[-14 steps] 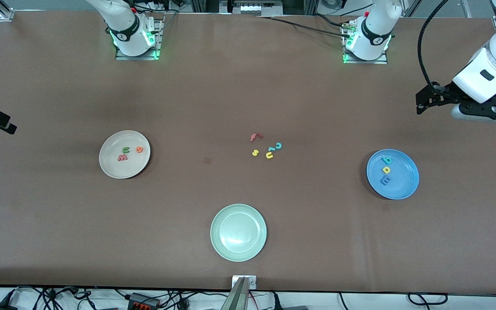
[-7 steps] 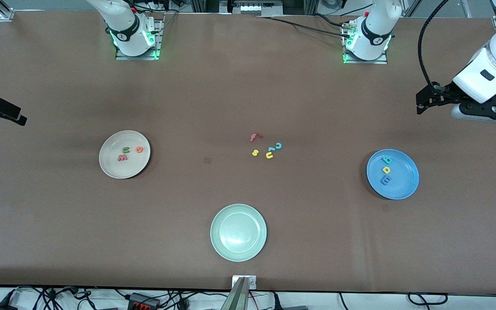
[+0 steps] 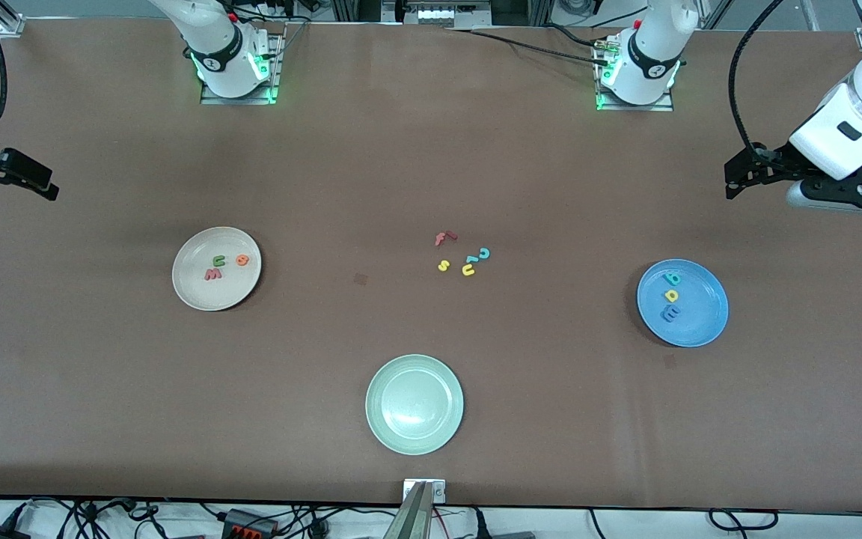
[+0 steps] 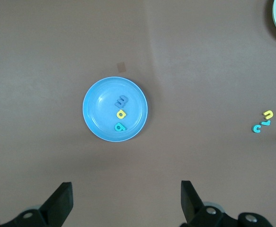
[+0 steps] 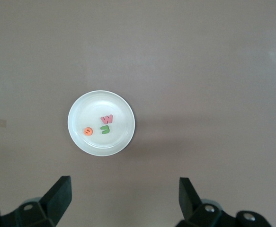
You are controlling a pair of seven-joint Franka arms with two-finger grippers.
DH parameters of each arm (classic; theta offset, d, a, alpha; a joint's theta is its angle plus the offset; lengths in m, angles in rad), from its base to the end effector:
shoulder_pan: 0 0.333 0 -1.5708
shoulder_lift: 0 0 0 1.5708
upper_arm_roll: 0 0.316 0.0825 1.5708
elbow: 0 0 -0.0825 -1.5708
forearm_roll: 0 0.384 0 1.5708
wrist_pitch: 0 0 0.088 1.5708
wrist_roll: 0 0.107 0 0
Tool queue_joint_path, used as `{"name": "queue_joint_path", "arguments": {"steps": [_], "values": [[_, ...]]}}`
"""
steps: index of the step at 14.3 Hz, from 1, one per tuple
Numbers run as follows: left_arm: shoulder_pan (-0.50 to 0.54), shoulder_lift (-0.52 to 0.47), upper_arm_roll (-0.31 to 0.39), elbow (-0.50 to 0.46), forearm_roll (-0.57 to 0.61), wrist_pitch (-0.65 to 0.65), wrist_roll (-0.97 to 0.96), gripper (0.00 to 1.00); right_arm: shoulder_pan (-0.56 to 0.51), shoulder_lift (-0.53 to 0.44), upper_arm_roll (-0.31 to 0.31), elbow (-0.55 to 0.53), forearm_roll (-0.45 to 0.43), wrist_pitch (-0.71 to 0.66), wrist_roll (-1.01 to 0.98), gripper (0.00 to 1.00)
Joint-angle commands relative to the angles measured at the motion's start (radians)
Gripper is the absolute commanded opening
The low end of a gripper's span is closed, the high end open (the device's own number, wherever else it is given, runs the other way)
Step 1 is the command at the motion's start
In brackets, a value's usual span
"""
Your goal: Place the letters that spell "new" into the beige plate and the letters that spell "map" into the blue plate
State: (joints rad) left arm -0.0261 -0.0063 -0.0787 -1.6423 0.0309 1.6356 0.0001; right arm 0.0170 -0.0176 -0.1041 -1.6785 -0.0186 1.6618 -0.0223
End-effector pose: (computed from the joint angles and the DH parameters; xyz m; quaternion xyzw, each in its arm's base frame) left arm 0.5543 -0.0553 0.5998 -0.9984 0.0534 -0.0006 0.0157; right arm 0.5526 -0.0506 0.5911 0.9995 -0.0315 -0.0001 0.0084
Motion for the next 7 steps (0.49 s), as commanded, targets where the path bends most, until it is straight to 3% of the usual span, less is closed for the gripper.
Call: {"name": "queue_joint_path", "arguments": {"steps": [1,7], "values": [[0.006,0.000,-0.001,0.021,-0.020,-0.022,0.012,1.00,0.004,-0.028,0.003,-0.023,-0.006,-0.008,-0.001,1.00],[0.006,0.000,-0.003,0.019,-0.020,-0.022,0.011,1.00,0.006,-0.030,0.004,-0.021,-0.014,-0.001,0.008,1.00]]}}
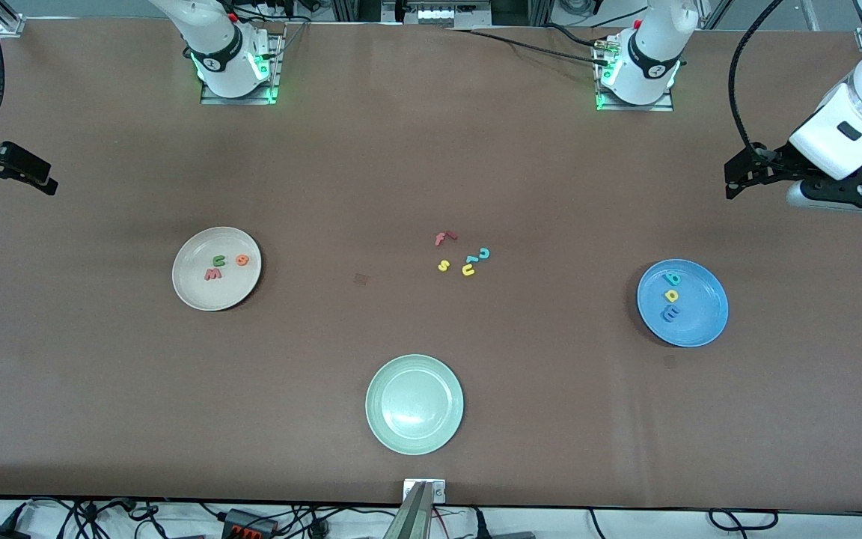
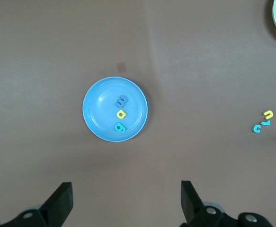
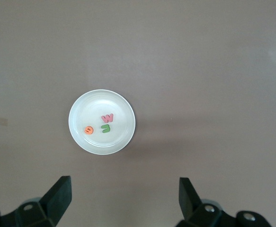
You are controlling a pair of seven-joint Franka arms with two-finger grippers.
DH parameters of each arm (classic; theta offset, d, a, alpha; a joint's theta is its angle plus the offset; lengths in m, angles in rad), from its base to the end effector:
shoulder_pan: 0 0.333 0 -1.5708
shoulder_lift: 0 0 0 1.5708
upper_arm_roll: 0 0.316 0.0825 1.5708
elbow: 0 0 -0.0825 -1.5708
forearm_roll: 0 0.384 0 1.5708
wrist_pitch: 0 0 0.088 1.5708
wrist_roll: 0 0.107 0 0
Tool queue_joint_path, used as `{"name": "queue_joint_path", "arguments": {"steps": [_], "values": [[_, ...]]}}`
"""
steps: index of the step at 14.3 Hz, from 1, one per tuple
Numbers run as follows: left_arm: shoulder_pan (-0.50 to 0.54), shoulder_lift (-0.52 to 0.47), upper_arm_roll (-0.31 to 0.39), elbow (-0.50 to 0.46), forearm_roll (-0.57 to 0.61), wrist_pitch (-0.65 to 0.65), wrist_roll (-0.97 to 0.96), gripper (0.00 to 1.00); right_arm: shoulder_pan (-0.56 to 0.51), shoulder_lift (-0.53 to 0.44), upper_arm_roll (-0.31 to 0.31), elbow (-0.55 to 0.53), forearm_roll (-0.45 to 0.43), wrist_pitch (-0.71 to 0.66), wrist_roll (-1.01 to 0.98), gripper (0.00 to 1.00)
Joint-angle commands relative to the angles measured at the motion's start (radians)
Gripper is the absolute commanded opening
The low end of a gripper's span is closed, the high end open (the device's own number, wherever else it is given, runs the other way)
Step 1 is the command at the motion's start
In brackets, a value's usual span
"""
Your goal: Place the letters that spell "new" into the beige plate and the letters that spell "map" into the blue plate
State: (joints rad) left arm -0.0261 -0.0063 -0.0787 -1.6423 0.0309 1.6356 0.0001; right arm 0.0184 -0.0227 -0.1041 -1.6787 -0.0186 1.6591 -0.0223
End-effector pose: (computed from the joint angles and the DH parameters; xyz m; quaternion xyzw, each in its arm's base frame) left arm 0.5543 -0.0553 0.5998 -0.9984 0.0534 -0.0006 0.0157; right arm 0.5511 -0.0498 0.5935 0.9995 -0.0309 0.0011 0.0082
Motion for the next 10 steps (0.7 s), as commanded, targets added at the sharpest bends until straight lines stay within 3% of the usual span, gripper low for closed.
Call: {"name": "queue_joint_path", "arguments": {"steps": [1,10], "values": [[0.005,0.000,-0.003,0.021,-0.020,-0.022,0.011,1.00,0.005,-0.025,0.006,-0.021,-0.015,0.005,0.008,1.00],[0.003,0.000,-0.004,0.021,-0.020,-0.023,0.011,1.00,-0.005,-0.013,0.000,-0.029,-0.018,0.022,-0.002,1.00]]}}
